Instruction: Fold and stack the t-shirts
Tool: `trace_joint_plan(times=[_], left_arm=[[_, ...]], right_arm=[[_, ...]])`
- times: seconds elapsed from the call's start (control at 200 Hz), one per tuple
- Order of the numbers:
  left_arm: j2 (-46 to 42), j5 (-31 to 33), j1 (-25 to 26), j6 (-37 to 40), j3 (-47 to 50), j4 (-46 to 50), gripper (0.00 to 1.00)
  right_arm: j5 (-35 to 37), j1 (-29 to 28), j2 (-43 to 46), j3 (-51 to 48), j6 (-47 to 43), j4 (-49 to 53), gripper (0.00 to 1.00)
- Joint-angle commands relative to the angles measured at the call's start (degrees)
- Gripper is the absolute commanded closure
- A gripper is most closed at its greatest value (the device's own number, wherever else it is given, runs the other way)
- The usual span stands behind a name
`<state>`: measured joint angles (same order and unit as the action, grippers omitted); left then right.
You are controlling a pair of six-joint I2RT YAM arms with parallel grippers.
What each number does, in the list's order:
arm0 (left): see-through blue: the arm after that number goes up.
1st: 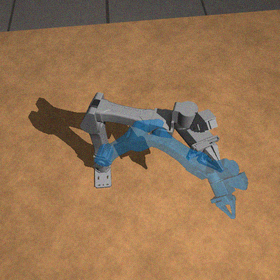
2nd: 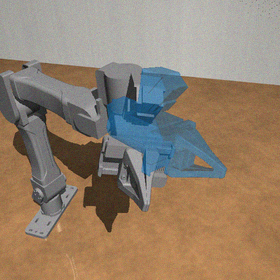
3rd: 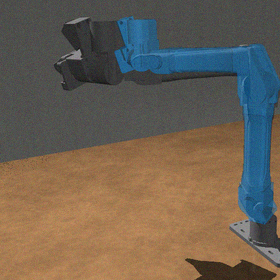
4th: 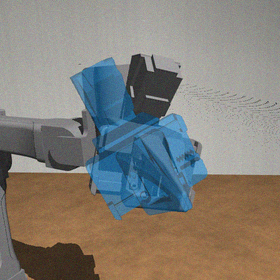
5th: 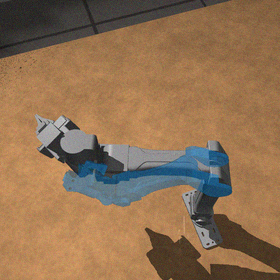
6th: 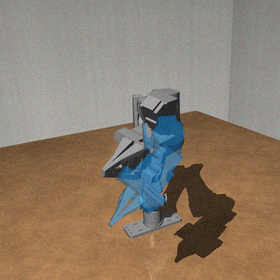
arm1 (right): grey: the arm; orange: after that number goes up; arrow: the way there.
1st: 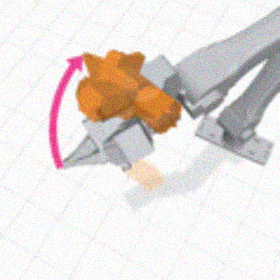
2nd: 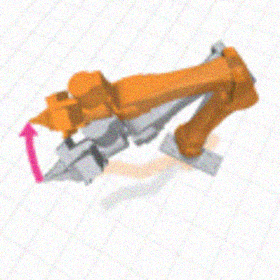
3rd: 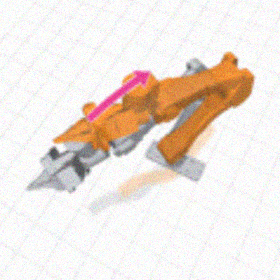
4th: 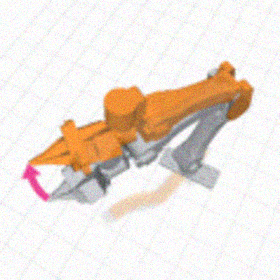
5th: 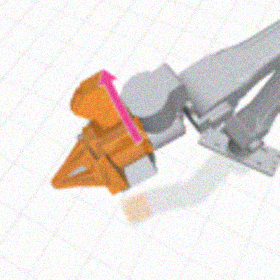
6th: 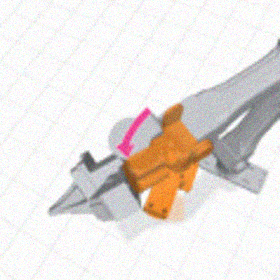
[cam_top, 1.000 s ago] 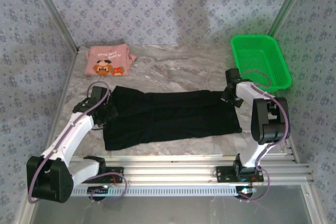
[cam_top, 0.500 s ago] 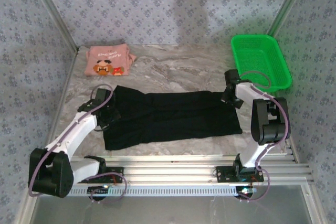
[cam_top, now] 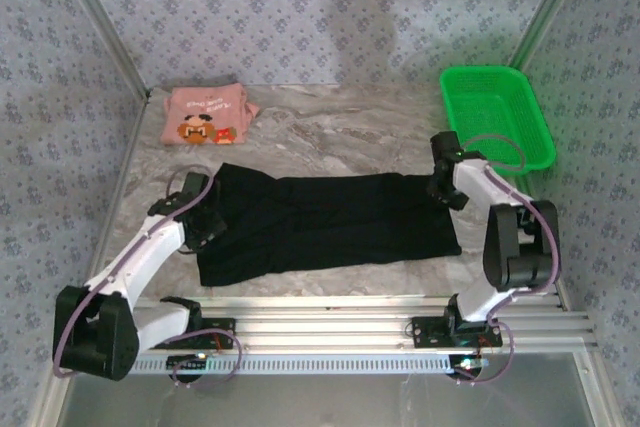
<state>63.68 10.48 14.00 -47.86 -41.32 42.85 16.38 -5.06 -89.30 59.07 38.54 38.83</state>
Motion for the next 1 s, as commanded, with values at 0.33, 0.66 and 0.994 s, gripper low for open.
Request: trace_joint_plan(times=[0.33, 0.66, 0.994], left_arm=[[7.57, -8.99, 2.07, 8.65, -15.38, -12.71, 0.37], [18.86, -11.44, 1.03, 6.56, -15.79, -14.97, 0.39], [24.11, -9.54, -2.38, 5.67, -11.76, -17.19, 0.41]], right_arm=[[-15.76, 3.50, -3.45, 5.61, -6.25, 0.75, 0.51], [-23.32, 2.27, -4.71, 4.30, -1.87, 2.88, 0.52], [-26.91, -0.65, -6.60, 0.70, 4.37, 0.22, 0.50]])
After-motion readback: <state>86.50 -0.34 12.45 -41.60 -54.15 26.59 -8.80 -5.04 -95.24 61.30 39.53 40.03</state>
